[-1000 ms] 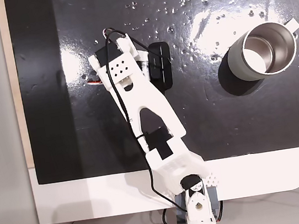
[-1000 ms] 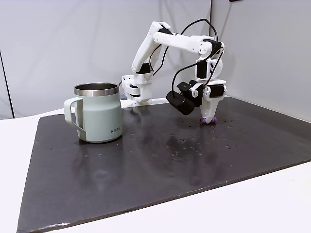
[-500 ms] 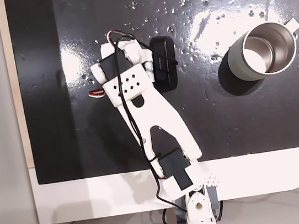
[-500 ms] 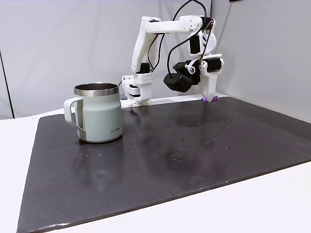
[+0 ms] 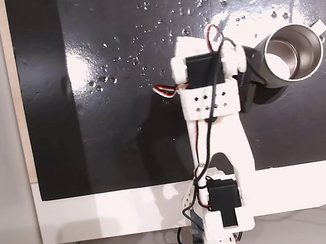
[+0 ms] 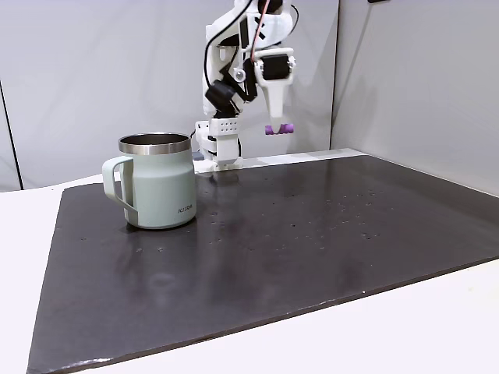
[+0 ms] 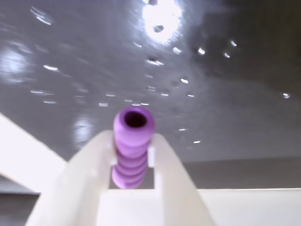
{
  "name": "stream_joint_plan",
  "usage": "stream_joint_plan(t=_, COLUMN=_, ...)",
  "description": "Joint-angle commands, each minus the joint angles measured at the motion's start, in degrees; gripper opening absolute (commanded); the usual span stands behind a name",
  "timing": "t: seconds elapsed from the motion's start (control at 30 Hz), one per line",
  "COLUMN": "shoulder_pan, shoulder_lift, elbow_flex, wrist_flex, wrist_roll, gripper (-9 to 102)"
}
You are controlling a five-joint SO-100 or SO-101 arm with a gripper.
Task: Grasp a pengrip and put it in the cup.
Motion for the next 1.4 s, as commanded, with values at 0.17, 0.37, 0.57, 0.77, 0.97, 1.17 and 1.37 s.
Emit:
stream_joint_plan(t=0.17, shoulder_pan=13.6, shoulder_lift=6.6, elbow_flex=-6.7, wrist_flex=5.2, wrist_roll=-9.1, gripper=0)
stream_joint_plan(t=0.37, shoulder_pan=24.0, shoulder_lift=6.2, elbow_flex=-9.8, wrist_flex=4.3, wrist_roll=-16.8, gripper=0)
stream_joint_plan(t=0.57, shoulder_pan=31.1, shoulder_lift=0.4, elbow_flex=-18.4, wrist_flex=4.2, wrist_roll=-22.1, gripper=0)
stream_joint_plan(t=0.77, shoulder_pan=34.2, shoulder_lift=-5.1, elbow_flex=-26.3, wrist_flex=4.1, wrist_roll=-24.5, gripper=0)
stream_joint_plan(t=0.97, shoulder_pan=34.5, shoulder_lift=-7.7, elbow_flex=-30.6, wrist_flex=4.1, wrist_roll=-25.2, gripper=0)
stream_joint_plan(t=1.17, shoulder_pan=34.2, shoulder_lift=-7.8, elbow_flex=-30.6, wrist_flex=4.6, wrist_roll=-25.3, gripper=0)
stream_joint_plan(t=1.37, shoulder_pan=33.9, shoulder_lift=-7.6, elbow_flex=-30.6, wrist_flex=5.3, wrist_roll=-25.1, gripper=17)
